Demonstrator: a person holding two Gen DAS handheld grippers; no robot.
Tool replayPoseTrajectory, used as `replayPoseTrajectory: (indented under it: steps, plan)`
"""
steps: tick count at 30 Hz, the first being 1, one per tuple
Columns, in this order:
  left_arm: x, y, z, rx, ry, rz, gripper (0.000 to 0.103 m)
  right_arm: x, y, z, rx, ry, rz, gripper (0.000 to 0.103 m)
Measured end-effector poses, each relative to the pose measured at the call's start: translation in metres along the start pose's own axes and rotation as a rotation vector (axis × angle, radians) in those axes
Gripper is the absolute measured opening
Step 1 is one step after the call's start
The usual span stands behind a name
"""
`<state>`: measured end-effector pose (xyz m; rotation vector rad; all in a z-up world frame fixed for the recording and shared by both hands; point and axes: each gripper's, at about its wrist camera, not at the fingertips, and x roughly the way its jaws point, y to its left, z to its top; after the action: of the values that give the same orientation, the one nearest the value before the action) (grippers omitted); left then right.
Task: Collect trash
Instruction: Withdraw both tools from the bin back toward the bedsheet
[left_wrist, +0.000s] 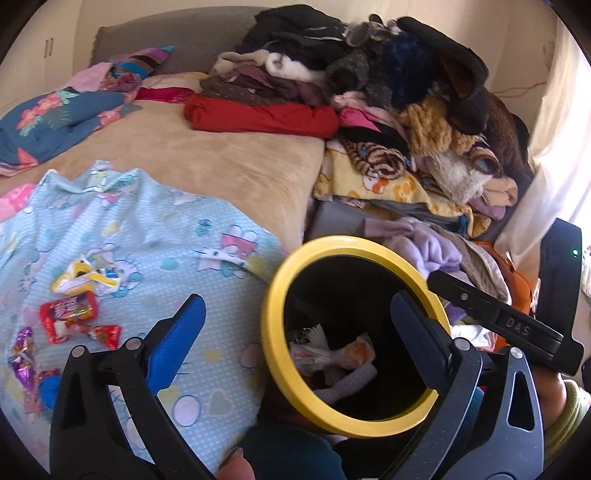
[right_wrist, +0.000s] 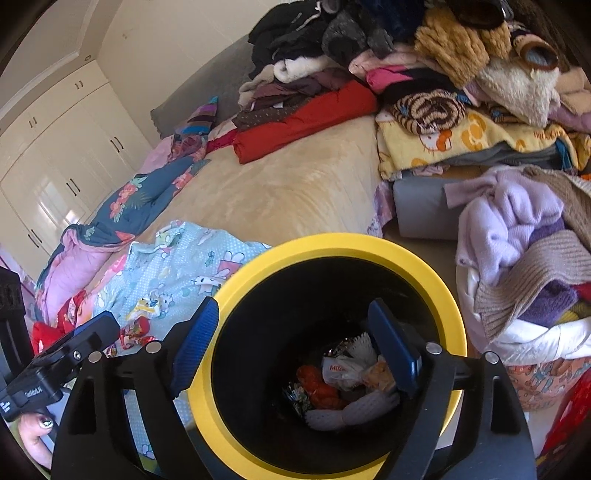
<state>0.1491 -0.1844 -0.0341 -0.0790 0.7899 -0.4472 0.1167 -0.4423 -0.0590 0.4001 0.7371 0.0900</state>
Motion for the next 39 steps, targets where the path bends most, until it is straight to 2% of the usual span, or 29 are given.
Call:
replayPoseTrajectory:
  steps: [31, 39]
  plan:
    - [-0.065, 0.084, -0.001, -0.129, -0.172, 0.191, 0.092, -0.006, 0.1, -0.007, -0.226, -0.078, 0.064, 0.089]
    - [-0.079, 0.11, -0.005, -0.179, -0.197, 0.226, 0.092, 0.004, 0.13, -0.012, -0.279, -0.059, 0.1, 0.09]
